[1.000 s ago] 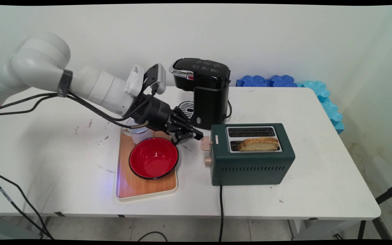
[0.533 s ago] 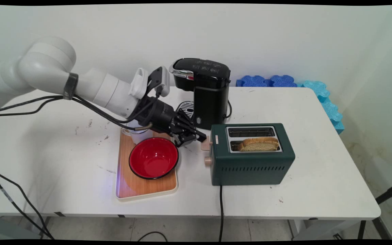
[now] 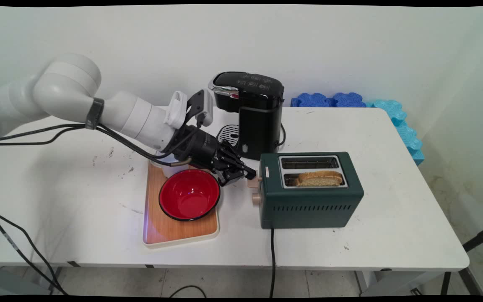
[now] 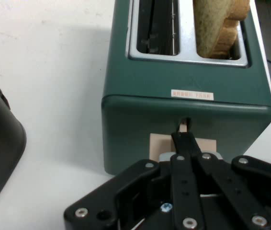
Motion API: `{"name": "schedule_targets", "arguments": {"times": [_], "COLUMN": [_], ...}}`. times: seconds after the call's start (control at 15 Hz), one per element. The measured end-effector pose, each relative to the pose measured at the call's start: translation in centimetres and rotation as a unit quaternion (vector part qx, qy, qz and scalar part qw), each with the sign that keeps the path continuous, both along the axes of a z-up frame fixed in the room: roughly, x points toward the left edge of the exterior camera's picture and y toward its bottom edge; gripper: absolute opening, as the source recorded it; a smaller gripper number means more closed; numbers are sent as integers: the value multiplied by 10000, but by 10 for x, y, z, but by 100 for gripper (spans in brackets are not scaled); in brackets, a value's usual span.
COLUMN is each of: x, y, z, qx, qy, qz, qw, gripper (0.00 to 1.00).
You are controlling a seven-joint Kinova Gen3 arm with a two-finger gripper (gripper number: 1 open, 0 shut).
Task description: Press the toaster switch
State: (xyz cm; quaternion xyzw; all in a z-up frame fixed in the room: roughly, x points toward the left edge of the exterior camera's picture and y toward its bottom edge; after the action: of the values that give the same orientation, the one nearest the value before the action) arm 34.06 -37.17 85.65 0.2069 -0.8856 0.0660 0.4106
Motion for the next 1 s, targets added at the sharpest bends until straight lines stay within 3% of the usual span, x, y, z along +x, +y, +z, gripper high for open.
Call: {"name": "schedule_targets", "arguments": {"times": [1.0], "x": [3], "y": [4], "z": [-35], "qx": [28], "qy": [-105], "qz": [7], "qw": [9999], "gripper": [0]}}
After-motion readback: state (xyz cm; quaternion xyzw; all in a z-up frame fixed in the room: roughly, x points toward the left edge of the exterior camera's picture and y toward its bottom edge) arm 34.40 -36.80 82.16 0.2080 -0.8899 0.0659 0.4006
